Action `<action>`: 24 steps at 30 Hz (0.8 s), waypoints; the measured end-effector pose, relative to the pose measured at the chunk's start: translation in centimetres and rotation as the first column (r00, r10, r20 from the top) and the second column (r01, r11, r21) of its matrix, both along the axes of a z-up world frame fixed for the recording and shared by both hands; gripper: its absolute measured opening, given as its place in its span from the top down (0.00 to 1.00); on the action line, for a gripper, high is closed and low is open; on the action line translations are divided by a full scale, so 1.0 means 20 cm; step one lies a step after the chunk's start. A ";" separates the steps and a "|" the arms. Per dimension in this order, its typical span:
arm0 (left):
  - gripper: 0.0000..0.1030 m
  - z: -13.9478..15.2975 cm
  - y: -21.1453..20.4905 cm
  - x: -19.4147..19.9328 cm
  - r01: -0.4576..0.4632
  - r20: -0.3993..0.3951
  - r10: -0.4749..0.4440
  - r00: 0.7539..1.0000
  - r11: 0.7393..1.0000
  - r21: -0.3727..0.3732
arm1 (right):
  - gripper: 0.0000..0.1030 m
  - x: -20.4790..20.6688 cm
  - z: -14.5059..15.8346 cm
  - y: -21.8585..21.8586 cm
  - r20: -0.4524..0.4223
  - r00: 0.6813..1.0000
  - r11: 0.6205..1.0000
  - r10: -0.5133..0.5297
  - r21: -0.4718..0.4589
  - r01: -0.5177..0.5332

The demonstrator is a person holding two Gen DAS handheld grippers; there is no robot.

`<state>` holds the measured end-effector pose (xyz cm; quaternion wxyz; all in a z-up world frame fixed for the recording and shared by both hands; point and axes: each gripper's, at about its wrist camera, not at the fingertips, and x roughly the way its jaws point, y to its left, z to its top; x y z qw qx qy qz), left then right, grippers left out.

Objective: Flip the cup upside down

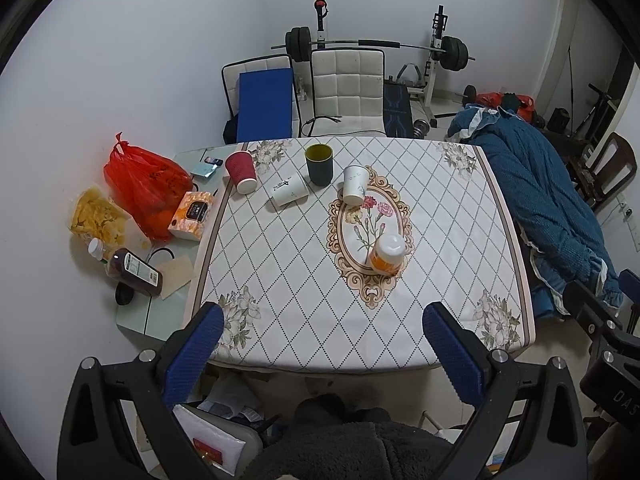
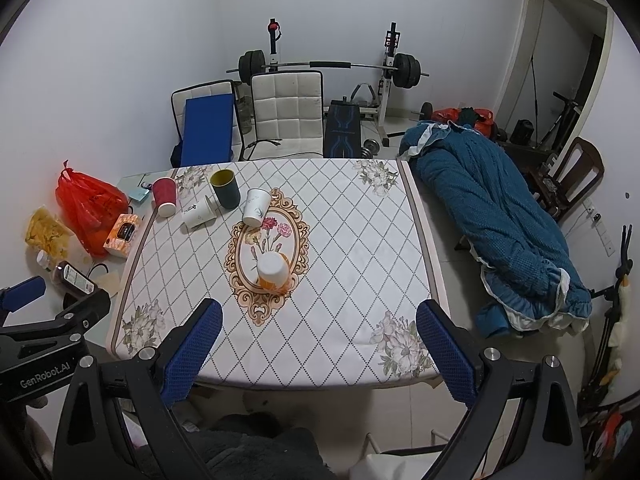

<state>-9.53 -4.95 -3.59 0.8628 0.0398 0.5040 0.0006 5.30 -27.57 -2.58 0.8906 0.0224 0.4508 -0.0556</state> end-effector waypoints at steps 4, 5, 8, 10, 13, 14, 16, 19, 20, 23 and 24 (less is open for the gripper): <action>0.01 0.00 0.00 0.00 0.000 0.002 0.000 1.000 1.000 0.001 | 0.03 -0.01 0.00 0.00 -0.001 1.000 1.000 -0.004 0.002 0.004; 0.01 0.00 0.00 0.00 0.000 0.002 0.000 1.000 1.000 0.001 | 0.03 -0.02 0.00 0.00 -0.001 1.000 1.000 -0.004 0.001 0.004; 0.01 0.00 -0.01 0.00 -0.002 0.004 0.002 1.000 1.000 0.003 | 0.03 -0.03 0.00 -0.01 -0.002 1.000 1.000 -0.004 0.002 0.004; 0.01 0.00 -0.01 0.00 -0.002 0.005 0.002 1.000 1.000 0.004 | 0.03 -0.03 0.00 -0.01 -0.003 1.000 1.000 -0.003 0.005 0.003; 0.01 0.00 -0.01 0.00 -0.002 0.003 0.002 1.000 1.000 0.004 | 0.03 -0.03 0.00 -0.01 -0.002 1.000 1.000 -0.004 0.005 0.004; 0.01 0.00 -0.01 0.00 -0.003 0.002 0.003 1.000 1.000 0.003 | 0.03 -0.03 0.00 -0.01 -0.003 1.000 1.000 -0.003 0.007 0.003; 0.01 0.00 -0.01 0.00 -0.002 0.004 0.002 1.000 1.000 0.004 | 0.03 -0.03 -0.01 -0.02 -0.004 1.000 1.000 -0.004 0.006 0.004; 0.01 0.00 -0.01 0.00 0.000 0.004 0.000 1.000 1.000 0.003 | 0.03 -0.03 -0.01 -0.02 -0.006 1.000 1.000 -0.002 0.009 0.002; 0.01 0.00 -0.01 0.00 0.000 0.005 0.000 1.000 1.000 0.004 | 0.03 -0.03 -0.01 -0.02 -0.007 1.000 1.000 -0.001 0.009 0.001; 0.01 0.00 -0.01 0.00 -0.001 0.004 0.001 1.000 1.000 0.003 | 0.03 -0.02 -0.02 -0.04 -0.008 1.000 1.000 0.000 0.011 0.000; 0.01 0.00 -0.01 0.00 -0.001 0.004 0.001 1.000 1.000 0.003 | 0.03 -0.02 -0.02 -0.04 -0.008 1.000 1.000 0.001 0.011 -0.001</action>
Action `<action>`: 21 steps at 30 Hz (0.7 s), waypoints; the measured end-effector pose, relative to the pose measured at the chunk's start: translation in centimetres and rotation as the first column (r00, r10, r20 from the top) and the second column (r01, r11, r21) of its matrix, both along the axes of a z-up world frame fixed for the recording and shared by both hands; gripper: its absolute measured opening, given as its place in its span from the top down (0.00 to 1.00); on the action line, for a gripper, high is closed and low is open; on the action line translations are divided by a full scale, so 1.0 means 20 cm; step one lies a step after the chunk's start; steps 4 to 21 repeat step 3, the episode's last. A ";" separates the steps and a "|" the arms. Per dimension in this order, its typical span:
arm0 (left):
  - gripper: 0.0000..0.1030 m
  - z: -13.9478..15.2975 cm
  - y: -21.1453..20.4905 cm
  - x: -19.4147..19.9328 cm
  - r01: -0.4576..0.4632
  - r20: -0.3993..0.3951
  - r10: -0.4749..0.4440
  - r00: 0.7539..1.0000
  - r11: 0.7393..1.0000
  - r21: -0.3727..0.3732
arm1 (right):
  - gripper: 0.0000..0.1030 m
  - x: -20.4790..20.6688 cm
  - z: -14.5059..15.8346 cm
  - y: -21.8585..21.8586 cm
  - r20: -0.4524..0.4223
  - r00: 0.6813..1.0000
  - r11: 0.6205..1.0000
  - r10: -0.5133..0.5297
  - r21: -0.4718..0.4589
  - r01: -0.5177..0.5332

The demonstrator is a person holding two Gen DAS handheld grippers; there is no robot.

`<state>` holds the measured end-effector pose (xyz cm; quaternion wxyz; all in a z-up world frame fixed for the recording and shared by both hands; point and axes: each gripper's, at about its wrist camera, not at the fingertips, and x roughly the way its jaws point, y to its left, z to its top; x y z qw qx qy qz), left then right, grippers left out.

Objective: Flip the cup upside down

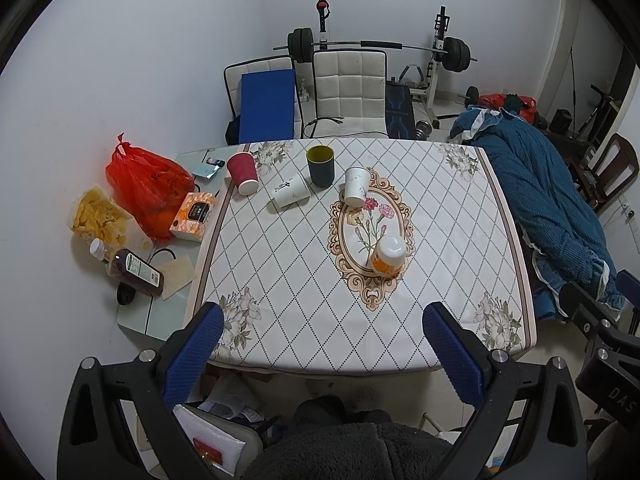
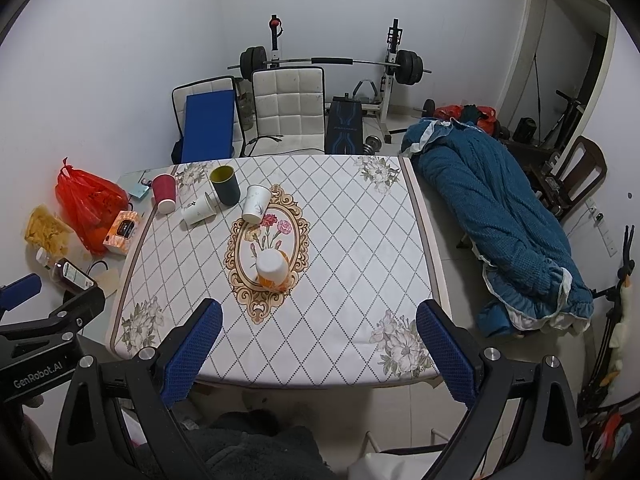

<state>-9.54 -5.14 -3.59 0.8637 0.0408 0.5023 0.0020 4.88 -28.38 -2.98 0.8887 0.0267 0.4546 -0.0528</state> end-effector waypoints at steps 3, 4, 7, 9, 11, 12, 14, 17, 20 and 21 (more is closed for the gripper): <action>0.01 0.00 0.00 0.00 0.001 0.000 -0.001 1.000 1.000 0.000 | 0.03 0.00 0.00 0.00 -0.001 1.000 1.000 0.000 0.002 0.000; 0.01 0.00 0.00 0.00 0.001 0.000 -0.001 1.000 1.000 0.000 | 0.03 0.00 0.00 0.00 -0.001 1.000 1.000 0.000 0.002 0.000; 0.01 0.00 0.00 0.00 0.001 0.000 -0.001 1.000 1.000 0.000 | 0.03 0.00 0.00 0.00 -0.001 1.000 1.000 0.000 0.002 0.000; 0.01 0.00 0.00 0.00 0.001 0.000 -0.001 1.000 1.000 0.000 | 0.03 0.00 0.00 0.00 -0.001 1.000 1.000 0.000 0.002 0.000; 0.01 0.00 0.00 0.00 0.001 0.000 -0.001 1.000 1.000 0.000 | 0.03 0.00 0.00 0.00 -0.001 1.000 1.000 0.000 0.002 0.000; 0.01 0.00 0.00 0.00 0.001 0.000 -0.001 1.000 1.000 0.000 | 0.03 0.00 0.00 0.00 -0.001 1.000 1.000 0.000 0.002 0.000; 0.01 0.00 0.00 0.00 0.001 0.000 -0.001 1.000 1.000 0.000 | 0.03 0.00 0.00 0.00 -0.001 1.000 1.000 0.000 0.002 0.000; 0.01 0.00 0.00 0.00 0.001 0.000 -0.001 1.000 1.000 0.000 | 0.03 0.00 0.00 0.00 -0.001 1.000 1.000 0.000 0.002 0.000; 0.01 0.00 0.00 0.00 0.001 0.000 -0.001 1.000 1.000 0.000 | 0.03 0.00 0.00 0.00 -0.001 1.000 1.000 0.000 0.002 0.000; 0.01 0.00 0.00 0.00 0.001 0.000 -0.001 1.000 1.000 0.000 | 0.03 0.00 0.00 0.00 -0.001 1.000 1.000 0.000 0.002 0.000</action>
